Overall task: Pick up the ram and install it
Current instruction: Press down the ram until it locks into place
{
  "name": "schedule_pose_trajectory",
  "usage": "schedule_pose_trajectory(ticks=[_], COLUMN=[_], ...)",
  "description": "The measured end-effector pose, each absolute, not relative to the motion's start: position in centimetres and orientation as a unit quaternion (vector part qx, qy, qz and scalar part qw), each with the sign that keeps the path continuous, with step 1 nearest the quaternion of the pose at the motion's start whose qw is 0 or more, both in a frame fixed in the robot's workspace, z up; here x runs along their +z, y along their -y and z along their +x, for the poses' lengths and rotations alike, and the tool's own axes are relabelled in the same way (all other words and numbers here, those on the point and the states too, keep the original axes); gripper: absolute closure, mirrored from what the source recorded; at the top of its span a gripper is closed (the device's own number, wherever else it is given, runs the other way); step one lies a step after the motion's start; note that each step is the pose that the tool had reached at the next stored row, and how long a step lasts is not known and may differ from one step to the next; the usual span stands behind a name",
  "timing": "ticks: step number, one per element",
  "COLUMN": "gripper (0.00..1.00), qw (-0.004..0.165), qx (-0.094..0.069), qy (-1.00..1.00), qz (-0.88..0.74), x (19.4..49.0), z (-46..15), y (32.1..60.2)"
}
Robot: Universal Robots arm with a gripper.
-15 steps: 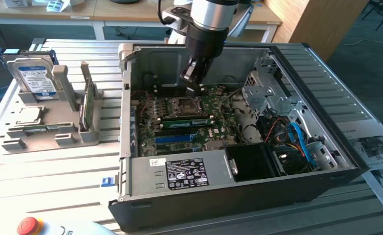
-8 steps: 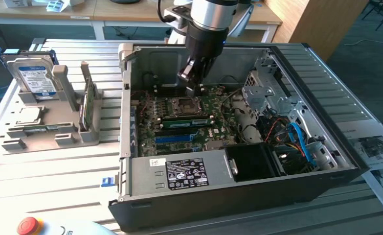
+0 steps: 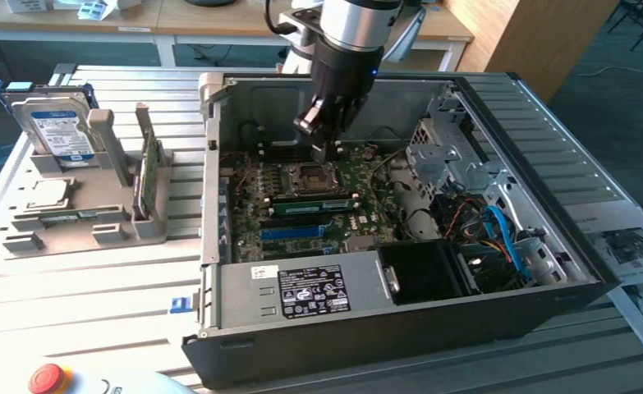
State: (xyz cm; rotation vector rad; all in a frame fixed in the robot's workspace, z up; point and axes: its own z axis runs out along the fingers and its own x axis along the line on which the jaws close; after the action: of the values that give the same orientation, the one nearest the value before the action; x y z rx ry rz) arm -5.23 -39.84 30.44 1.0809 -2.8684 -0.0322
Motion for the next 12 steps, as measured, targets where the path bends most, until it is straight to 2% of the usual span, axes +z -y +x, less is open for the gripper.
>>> schedule_pose_trajectory(ticks=[12], gripper=[0.90], qw=[0.037], qx=[-0.013], qy=[0.961], qz=[0.275], x=[30.44], z=[-5.23], y=[39.84])
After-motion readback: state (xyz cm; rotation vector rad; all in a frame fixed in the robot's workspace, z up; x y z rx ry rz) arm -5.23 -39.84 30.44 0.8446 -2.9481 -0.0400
